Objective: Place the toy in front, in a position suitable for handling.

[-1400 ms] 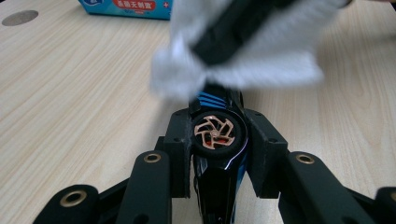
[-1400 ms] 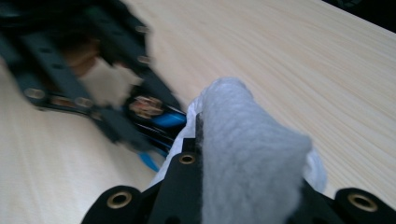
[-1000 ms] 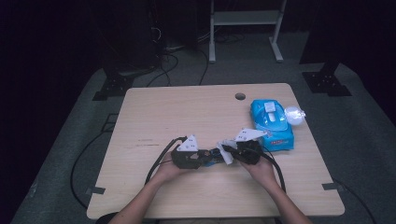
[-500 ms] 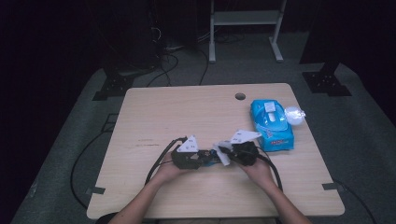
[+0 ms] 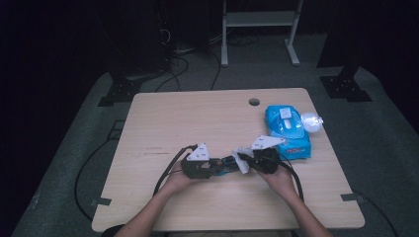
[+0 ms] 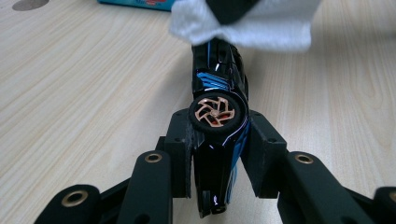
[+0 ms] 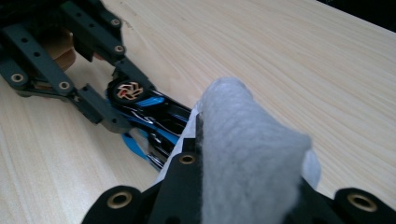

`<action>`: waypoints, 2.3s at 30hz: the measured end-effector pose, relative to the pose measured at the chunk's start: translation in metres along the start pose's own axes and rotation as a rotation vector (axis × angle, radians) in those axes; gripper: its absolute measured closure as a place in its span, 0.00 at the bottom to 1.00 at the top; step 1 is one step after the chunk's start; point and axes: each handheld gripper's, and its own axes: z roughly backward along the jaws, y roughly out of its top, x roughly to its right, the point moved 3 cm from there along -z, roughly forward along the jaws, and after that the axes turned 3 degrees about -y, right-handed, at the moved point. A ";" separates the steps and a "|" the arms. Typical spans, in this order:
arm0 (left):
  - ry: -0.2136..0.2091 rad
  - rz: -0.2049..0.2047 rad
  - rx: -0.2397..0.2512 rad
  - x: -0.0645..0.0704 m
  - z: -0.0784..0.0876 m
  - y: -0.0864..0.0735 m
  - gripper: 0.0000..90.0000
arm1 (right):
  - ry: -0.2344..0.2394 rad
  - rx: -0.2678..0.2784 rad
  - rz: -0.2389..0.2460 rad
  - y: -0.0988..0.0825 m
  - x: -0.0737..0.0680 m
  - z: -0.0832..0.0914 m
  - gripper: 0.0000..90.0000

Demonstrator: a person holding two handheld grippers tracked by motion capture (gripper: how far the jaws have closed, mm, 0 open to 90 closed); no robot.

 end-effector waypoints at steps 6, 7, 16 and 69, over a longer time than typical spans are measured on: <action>-0.002 -0.001 -0.001 0.000 -0.001 0.000 0.73 | -0.040 -0.007 -0.062 -0.008 0.019 0.010 0.94; -0.002 -0.004 -0.003 -0.001 -0.001 0.000 0.73 | -0.045 -0.007 -0.053 -0.008 0.018 0.009 0.94; -0.003 -0.004 -0.004 -0.001 0.000 0.000 0.73 | -0.100 -0.048 -0.046 -0.012 0.030 0.013 0.94; 0.004 0.003 0.007 -0.008 -0.002 0.000 0.74 | 0.017 -0.038 0.015 0.011 0.005 -0.007 0.94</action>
